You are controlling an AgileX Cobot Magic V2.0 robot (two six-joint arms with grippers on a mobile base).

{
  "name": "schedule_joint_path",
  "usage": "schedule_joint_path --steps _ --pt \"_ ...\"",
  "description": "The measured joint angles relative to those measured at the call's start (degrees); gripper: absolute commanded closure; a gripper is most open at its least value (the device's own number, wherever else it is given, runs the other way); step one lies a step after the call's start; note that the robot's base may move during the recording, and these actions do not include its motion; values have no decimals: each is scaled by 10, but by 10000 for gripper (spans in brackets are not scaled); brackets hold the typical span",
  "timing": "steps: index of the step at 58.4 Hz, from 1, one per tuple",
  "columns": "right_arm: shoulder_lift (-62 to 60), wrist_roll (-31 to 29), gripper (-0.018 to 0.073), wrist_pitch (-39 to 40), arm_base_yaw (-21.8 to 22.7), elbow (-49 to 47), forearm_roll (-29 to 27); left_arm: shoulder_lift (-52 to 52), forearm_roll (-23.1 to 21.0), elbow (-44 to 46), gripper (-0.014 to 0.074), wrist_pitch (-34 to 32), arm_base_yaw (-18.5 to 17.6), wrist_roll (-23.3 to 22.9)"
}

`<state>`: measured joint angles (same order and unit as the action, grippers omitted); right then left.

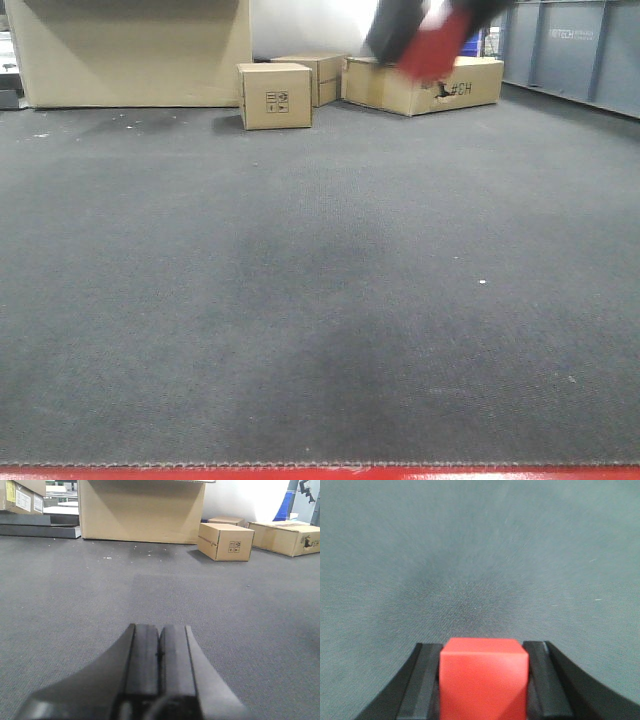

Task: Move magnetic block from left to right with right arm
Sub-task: 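Lower the held red cube onto the table with the right gripper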

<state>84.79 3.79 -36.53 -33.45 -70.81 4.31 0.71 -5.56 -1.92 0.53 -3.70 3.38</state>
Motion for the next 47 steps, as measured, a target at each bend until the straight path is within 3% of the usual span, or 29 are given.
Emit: schedule_joint_path --steps 18,33,39,47 --pt "145 0 314 13 0 -9 0 0 0 0 722 0 0 0" --pt "185 0 302 20 0 -12 0 0 0 0 722 0 0 0" --pt "184 0 207 21 0 -12 0 0 0 0 722 0 0 0" --pt "184 0 -42 21 0 -12 0 0 0 0 722 0 0 0"
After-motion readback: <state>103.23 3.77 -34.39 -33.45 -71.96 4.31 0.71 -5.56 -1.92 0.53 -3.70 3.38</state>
